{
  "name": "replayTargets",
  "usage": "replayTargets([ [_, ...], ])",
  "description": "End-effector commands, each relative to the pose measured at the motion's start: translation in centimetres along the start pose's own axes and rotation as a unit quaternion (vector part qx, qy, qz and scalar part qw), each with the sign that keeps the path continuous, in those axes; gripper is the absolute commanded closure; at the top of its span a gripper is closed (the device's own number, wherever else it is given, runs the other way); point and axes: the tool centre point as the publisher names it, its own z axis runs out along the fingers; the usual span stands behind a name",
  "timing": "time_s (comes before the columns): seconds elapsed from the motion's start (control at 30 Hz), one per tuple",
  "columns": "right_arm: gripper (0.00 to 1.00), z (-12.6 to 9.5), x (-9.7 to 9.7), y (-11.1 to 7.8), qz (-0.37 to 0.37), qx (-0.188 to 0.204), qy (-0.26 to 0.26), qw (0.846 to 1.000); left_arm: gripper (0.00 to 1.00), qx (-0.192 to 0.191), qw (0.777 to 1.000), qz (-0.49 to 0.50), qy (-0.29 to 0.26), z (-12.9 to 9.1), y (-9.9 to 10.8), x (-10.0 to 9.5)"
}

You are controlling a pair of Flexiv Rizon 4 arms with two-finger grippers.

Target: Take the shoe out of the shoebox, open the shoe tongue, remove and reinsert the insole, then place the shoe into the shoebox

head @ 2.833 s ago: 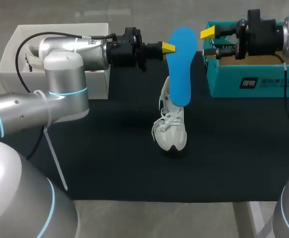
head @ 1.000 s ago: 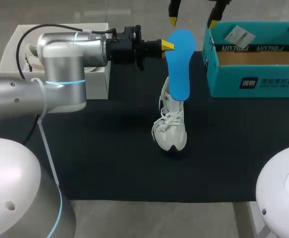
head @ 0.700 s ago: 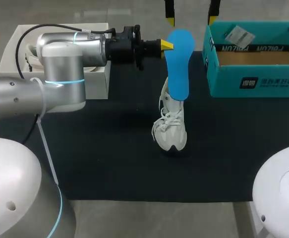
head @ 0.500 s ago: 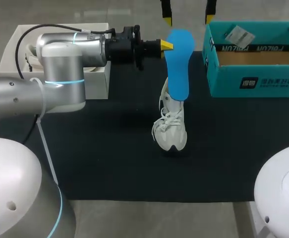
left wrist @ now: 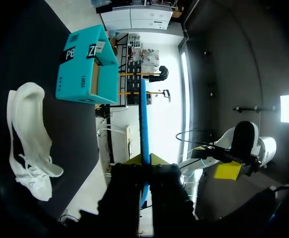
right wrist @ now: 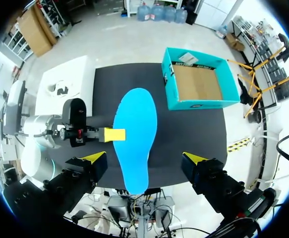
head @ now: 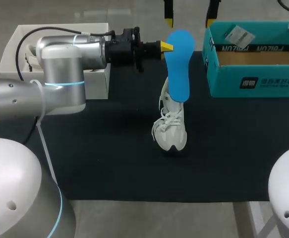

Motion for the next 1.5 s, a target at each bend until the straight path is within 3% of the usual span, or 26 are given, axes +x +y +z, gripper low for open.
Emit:
replayTargets([
  [0.03,0.00,0.0,-0.2,0.0,0.000,-0.001,0.002,1.000,1.00,0.002,1.000,0.001,0.002,0.1,0.2,-0.1],
  [0.73,0.00,0.0,-0.2,0.0,0.000,-0.001,0.002,1.000,1.00,-0.004,1.000,0.002,0.002,0.6,0.3,0.0],
  [0.8,0.00,0.6,-1.1,0.1,0.001,-0.006,0.069,0.998,1.00,-0.003,1.000,0.003,0.003,0.5,0.3,0.1],
  [1.13,0.00,1.3,-4.0,-0.2,-0.011,-0.060,0.180,0.982,1.00,0.014,1.000,0.004,0.002,-0.6,0.1,0.3],
  [1.37,0.00,1.4,-4.8,-0.5,-0.022,-0.105,0.304,0.947,1.00,0.026,1.000,0.006,0.008,-1.2,0.0,0.5],
  [1.5,0.00,2.0,-5.1,-0.7,-0.018,-0.088,0.293,0.952,1.00,0.029,0.999,0.007,0.011,-1.5,0.1,0.6],
])
